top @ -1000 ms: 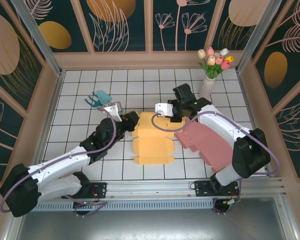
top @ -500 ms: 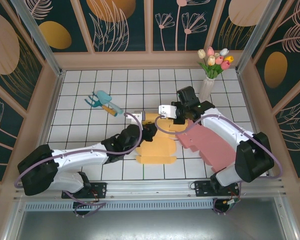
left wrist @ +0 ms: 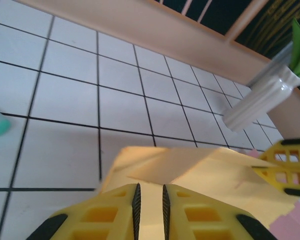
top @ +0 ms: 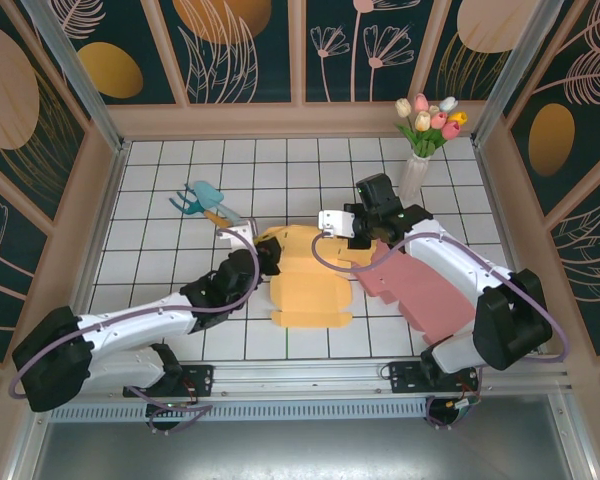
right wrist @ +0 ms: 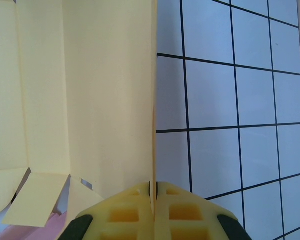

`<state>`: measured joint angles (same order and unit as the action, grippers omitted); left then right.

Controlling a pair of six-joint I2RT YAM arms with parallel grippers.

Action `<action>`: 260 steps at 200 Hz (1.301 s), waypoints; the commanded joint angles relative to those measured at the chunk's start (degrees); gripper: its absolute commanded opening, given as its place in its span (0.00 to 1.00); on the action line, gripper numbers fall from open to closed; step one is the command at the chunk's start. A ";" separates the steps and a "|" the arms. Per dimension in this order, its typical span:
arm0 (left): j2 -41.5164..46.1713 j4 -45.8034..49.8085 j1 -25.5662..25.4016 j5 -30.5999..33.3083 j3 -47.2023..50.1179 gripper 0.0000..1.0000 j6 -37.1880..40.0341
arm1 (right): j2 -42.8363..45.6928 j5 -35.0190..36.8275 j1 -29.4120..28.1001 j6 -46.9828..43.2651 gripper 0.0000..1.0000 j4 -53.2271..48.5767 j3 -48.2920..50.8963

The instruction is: Fold the paper box

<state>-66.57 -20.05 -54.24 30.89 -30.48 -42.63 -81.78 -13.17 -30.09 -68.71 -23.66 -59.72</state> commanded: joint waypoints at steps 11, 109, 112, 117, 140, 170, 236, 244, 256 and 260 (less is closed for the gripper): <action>2.17 0.43 1.15 3.33 1.85 0.19 1.19 | 1.97 -1.54 -0.10 -0.59 0.00 0.73 1.18; -9.04 -3.06 1.26 -7.61 -6.60 0.16 4.85 | 1.82 -3.01 -0.66 -0.83 0.00 0.98 1.17; -9.10 -3.44 1.30 -7.81 -6.51 0.16 5.06 | 1.76 -2.96 -0.67 -0.82 0.00 0.98 1.14; -9.24 -4.19 1.32 -8.06 -6.46 0.16 5.54 | 1.73 -2.95 -0.68 -0.86 0.00 0.97 1.08; -10.43 -6.89 1.28 -7.72 -6.36 0.17 6.32 | 1.76 -3.85 -0.76 -0.60 0.00 0.99 0.91; -12.18 -6.58 1.38 -7.54 -6.66 0.17 7.45 | 1.89 -2.94 -0.85 -0.55 0.00 0.98 1.65; -4.80 0.87 4.14 -5.49 0.52 0.24 5.56 | 2.04 -1.43 -0.94 -0.29 0.00 1.16 2.27; -4.25 1.28 4.20 -5.47 1.27 0.24 5.30 | 2.32 -1.29 -0.94 -0.29 0.00 1.25 2.48; -3.84 1.35 4.24 -5.57 2.25 0.24 4.82 | 2.70 -1.33 -0.94 -0.20 0.00 1.58 2.68; -3.84 1.43 4.29 -5.71 2.42 0.24 4.61 | 2.78 -1.33 -0.94 -0.20 0.00 1.60 2.63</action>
<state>-71.81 -21.04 -50.26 24.45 -29.95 -37.01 -81.01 -14.44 -30.74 -68.71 -22.81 -58.00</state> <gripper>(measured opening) 0.243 0.067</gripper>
